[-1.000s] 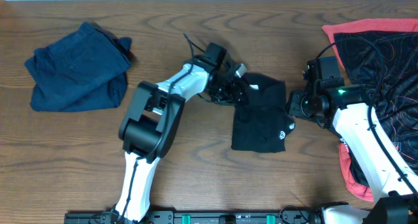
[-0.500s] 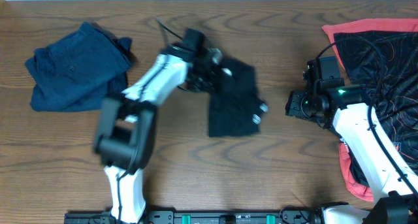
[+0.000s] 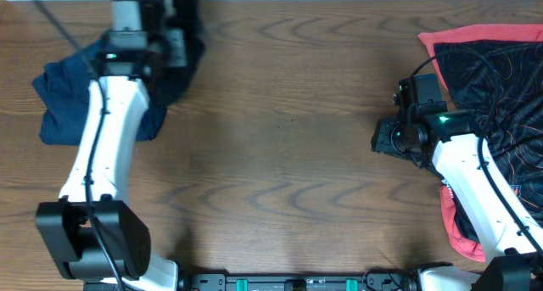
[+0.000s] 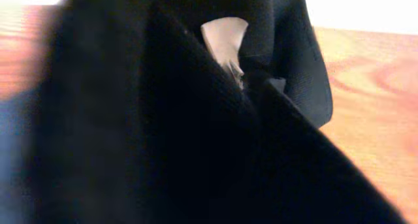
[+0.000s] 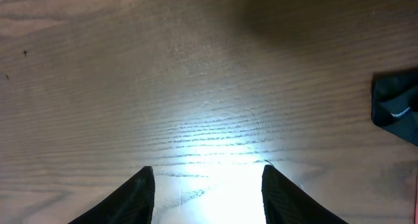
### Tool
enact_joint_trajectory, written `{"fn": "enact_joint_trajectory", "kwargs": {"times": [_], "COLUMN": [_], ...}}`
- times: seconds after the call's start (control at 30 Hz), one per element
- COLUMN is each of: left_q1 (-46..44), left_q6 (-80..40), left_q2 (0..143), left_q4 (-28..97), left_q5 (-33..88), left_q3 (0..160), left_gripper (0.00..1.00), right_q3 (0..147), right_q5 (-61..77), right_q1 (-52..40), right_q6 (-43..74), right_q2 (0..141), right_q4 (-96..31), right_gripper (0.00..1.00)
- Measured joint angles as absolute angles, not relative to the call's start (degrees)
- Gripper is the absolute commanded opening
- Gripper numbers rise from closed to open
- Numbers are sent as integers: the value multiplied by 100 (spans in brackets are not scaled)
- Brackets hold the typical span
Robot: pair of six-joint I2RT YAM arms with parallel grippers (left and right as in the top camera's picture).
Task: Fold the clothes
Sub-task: 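Carry the black shirt left and place it on the navy garment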
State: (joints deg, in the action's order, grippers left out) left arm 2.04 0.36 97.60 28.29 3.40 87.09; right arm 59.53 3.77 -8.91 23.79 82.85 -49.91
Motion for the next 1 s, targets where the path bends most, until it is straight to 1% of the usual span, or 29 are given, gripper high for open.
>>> {"fn": "enact_joint_trajectory", "kwargs": {"times": [0.27,0.57,0.67,0.73,0.77,0.8,0.83,0.93,1.0], "left_q1": [1142,1739,1887,1994,2067,2108,2178,2344,2445], "left_q6": [27,-169,-246,-283,-283,-322,-311,-353,-456], "left_q2": [9760,10007,10228,10361,10420,10447,10471,10475,10473], "left_q4": [2414,2432,2425,2418,2416,2410,2399,2316,2290], "left_q5": [257,259,261,259,255,255,257,209,73], "left_q3": [8709,8709,8709,8709,8709,8709,8709,8709,8709], "left_gripper": [6,7,17,46,66,91,98,98,98], "right_q3": [5953,5953,5953,5953,5953,5953,5953,5953,5953], "right_q5": [362,360,360,360,360,360,360,360,357], "right_q1": [-891,-891,-891,-891,-891,-891,-891,-891,-891], "right_q6": [2379,2379,2379,2379,2379,2379,2379,2379,2375], "right_q2": [8285,8287,8287,8285,8285,8285,8287,8285,8285], "right_q4": [-5028,-5046,-5078,-5081,-5085,-5085,-5087,-5087,-5072], "right_gripper": [51,50,51,50,50,50,50,53,59]}}
